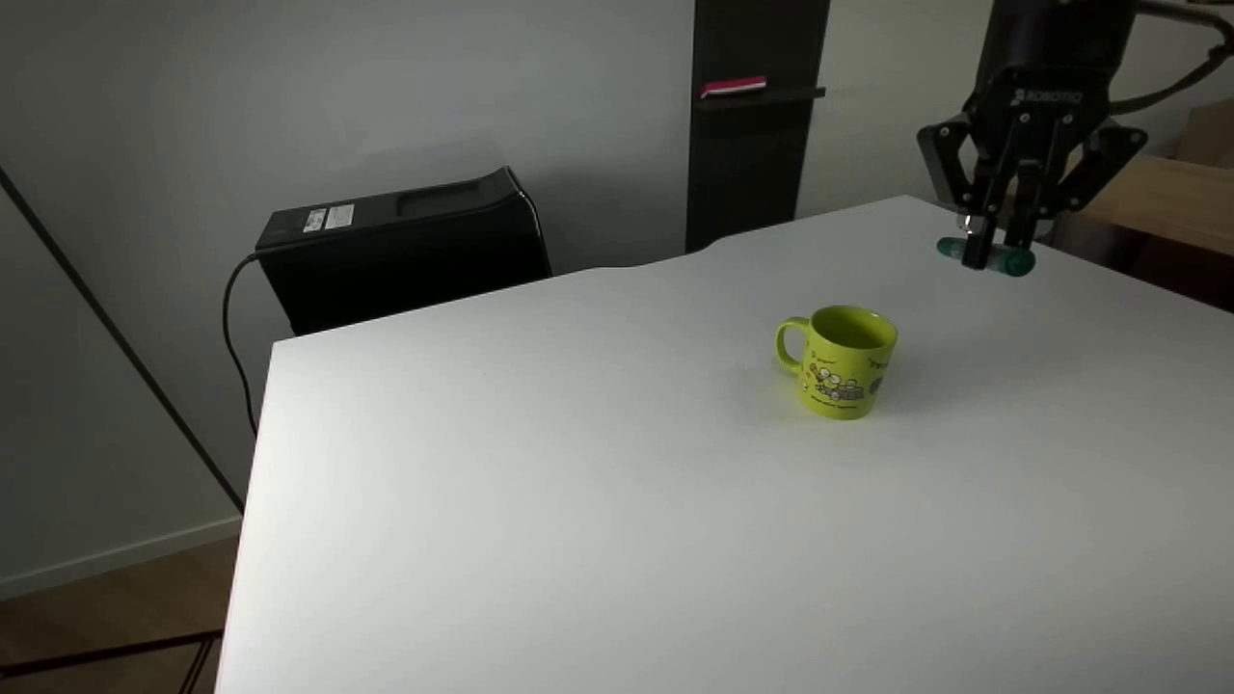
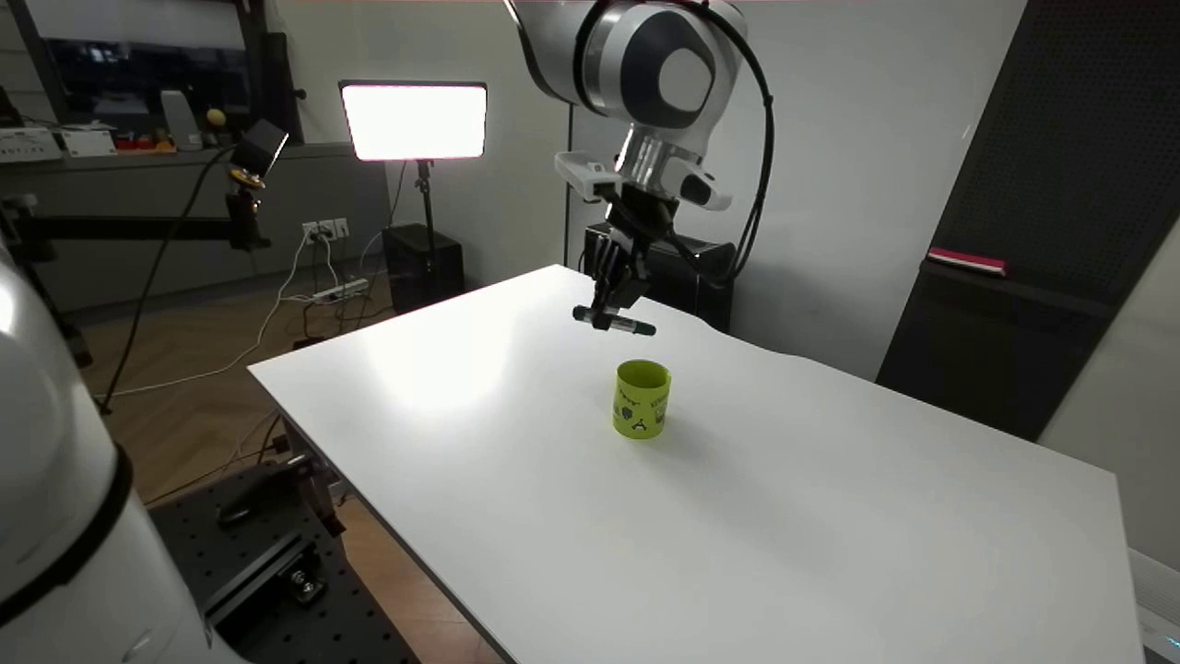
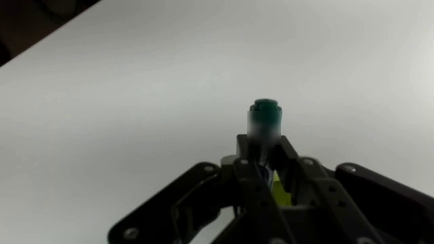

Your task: Remove the marker from the mug, put the marker in the mug

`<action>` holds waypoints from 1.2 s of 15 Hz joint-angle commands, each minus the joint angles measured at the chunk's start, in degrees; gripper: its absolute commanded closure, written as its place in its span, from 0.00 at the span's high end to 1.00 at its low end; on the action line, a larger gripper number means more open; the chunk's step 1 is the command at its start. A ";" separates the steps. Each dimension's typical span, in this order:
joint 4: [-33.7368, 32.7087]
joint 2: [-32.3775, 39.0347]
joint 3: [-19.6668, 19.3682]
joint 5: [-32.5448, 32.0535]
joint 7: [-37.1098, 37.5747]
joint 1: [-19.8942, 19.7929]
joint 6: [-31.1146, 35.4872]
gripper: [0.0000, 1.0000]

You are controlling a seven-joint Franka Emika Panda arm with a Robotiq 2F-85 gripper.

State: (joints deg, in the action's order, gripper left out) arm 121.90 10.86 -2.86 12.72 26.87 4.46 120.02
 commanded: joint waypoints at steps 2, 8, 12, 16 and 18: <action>1.48 1.22 -0.05 4.31 1.16 -3.24 -0.87 0.05; 0.41 6.07 1.05 9.56 -0.92 -3.90 3.22 0.05; -1.53 9.36 2.28 10.85 -1.96 -3.43 6.48 0.05; -4.27 12.28 3.25 10.91 -2.80 -3.23 8.31 0.05; -5.97 13.68 3.58 11.00 -3.05 -3.34 8.39 0.05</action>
State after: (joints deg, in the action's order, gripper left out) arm 119.75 21.96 0.37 22.68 24.55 1.22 128.81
